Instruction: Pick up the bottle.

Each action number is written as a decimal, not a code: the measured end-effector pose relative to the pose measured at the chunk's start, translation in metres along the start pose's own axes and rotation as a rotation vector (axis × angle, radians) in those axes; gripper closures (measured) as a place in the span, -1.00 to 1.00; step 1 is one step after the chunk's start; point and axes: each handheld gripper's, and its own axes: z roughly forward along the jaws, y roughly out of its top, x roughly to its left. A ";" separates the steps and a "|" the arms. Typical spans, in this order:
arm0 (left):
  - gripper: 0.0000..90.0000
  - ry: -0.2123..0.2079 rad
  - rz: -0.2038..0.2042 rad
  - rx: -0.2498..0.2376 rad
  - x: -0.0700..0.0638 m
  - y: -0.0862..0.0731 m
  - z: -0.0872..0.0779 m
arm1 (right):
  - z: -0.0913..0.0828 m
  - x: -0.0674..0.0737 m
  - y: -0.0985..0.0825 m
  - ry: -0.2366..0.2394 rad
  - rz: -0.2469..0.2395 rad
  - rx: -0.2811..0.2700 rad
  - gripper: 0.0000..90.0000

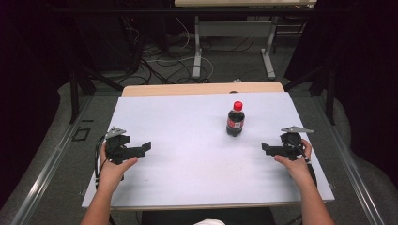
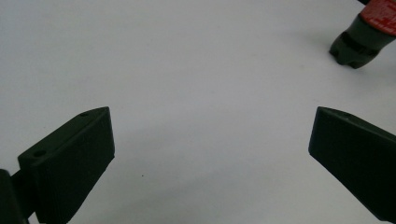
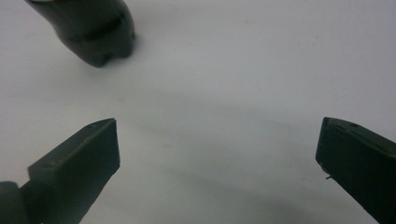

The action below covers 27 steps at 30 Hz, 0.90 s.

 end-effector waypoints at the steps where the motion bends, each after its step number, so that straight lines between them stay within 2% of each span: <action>1: -0.99 -0.004 0.006 -0.009 -0.003 0.001 -0.003 | -0.004 0.003 0.002 0.006 -0.019 -0.010 -1.00; 4: -0.99 -0.014 0.033 -0.005 -0.009 0.003 -0.008 | -0.013 0.015 0.014 0.019 -0.067 -0.034 -1.00; 6: -0.99 -0.022 0.038 -0.007 -0.013 0.004 -0.009 | -0.013 0.021 0.023 0.044 -0.093 -0.038 -1.00; 9: -0.99 -0.029 0.049 -0.010 -0.017 0.005 -0.010 | -0.006 0.028 0.038 0.078 -0.134 -0.027 -0.99; 11: -0.99 -0.029 0.058 -0.016 -0.019 0.005 -0.012 | -0.001 0.034 0.049 0.082 -0.178 -0.026 -0.97; 12: -0.99 -0.026 0.057 -0.025 -0.019 0.005 -0.011 | 0.004 0.037 0.055 0.094 -0.194 -0.028 -0.93; 14: -0.99 -0.025 0.056 -0.012 -0.018 0.005 -0.012 | 0.012 0.042 0.063 0.094 -0.231 -0.036 -0.81; 16: -0.99 -0.023 0.053 -0.013 -0.018 0.004 -0.010 | 0.019 0.046 0.068 0.099 -0.233 -0.060 -0.74; 21: -0.99 -0.029 0.054 0.000 -0.017 0.002 -0.008 | 0.039 0.054 0.079 0.156 -0.237 -0.047 -0.67; 24: -0.99 -0.030 0.054 0.005 -0.018 0.001 -0.008 | 0.049 0.060 0.083 0.176 -0.247 -0.036 -0.66; 27: -0.99 -0.033 0.056 0.007 -0.018 0.001 -0.007 | 0.058 0.066 0.085 0.194 -0.251 -0.047 -0.61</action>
